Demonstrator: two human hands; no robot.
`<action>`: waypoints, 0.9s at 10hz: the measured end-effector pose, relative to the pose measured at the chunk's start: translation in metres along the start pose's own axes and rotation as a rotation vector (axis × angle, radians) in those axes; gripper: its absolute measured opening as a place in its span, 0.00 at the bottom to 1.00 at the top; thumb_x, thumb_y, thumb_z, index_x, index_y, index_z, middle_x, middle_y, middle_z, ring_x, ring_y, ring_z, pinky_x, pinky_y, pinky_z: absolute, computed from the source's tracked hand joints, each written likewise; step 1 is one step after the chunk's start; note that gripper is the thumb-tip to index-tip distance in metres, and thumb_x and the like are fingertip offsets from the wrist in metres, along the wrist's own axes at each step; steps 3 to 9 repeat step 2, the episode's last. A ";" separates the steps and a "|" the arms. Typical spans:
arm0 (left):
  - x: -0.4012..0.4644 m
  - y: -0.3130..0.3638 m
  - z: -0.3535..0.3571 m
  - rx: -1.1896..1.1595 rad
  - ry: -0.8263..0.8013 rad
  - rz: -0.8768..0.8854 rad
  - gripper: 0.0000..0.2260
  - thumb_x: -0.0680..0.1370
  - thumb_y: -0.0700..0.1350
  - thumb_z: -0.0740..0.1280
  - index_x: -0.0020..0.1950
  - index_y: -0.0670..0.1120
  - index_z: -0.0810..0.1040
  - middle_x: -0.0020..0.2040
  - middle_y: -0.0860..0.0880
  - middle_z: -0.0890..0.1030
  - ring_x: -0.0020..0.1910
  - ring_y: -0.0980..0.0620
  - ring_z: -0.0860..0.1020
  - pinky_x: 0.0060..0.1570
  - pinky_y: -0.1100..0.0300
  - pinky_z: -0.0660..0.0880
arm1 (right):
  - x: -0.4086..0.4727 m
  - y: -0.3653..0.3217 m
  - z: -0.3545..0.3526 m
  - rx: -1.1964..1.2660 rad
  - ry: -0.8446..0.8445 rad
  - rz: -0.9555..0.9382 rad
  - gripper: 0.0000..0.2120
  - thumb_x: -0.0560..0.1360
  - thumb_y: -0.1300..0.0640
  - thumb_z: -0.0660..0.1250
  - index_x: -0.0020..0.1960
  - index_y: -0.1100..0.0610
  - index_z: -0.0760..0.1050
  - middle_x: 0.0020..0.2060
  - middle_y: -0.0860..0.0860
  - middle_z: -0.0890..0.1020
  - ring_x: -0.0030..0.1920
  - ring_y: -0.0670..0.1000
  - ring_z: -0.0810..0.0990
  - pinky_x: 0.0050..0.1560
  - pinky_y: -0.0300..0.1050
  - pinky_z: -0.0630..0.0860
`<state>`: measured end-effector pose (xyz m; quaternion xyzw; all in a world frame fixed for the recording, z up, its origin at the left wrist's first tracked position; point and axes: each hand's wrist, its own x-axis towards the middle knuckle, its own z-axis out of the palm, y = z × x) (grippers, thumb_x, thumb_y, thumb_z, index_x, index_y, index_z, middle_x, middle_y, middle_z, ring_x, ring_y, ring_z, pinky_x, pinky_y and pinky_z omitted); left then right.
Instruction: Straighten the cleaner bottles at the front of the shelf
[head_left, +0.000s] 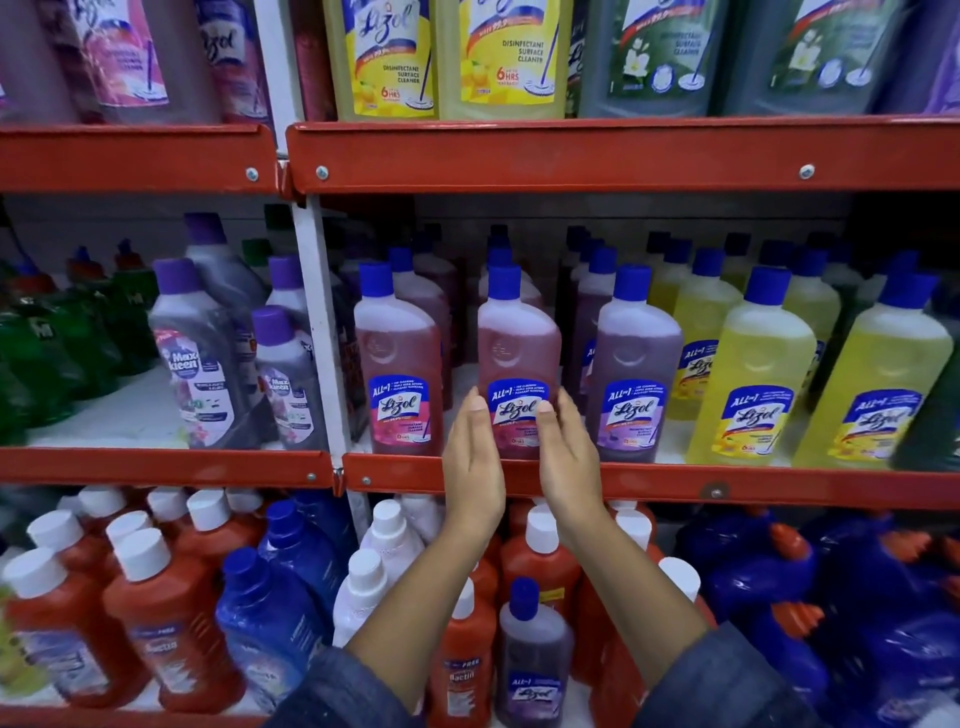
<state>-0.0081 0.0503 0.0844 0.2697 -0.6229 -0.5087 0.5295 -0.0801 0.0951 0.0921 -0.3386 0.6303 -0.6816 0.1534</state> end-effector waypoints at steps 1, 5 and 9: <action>-0.001 0.010 0.005 0.083 0.086 0.159 0.24 0.78 0.62 0.52 0.69 0.52 0.69 0.66 0.52 0.75 0.66 0.56 0.72 0.67 0.47 0.70 | -0.014 -0.016 -0.011 -0.077 0.134 -0.285 0.22 0.80 0.51 0.58 0.73 0.54 0.64 0.69 0.52 0.73 0.68 0.47 0.72 0.67 0.44 0.72; -0.004 0.039 0.011 0.211 0.099 0.423 0.19 0.81 0.53 0.55 0.70 0.49 0.68 0.68 0.51 0.72 0.68 0.56 0.69 0.69 0.50 0.67 | -0.031 -0.053 -0.034 -0.121 0.288 -0.669 0.16 0.80 0.56 0.59 0.68 0.57 0.70 0.60 0.51 0.76 0.61 0.37 0.73 0.59 0.32 0.71; -0.004 0.039 0.011 0.211 0.099 0.423 0.19 0.81 0.53 0.55 0.70 0.49 0.68 0.68 0.51 0.72 0.68 0.56 0.69 0.69 0.50 0.67 | -0.031 -0.053 -0.034 -0.121 0.288 -0.669 0.16 0.80 0.56 0.59 0.68 0.57 0.70 0.60 0.51 0.76 0.61 0.37 0.73 0.59 0.32 0.71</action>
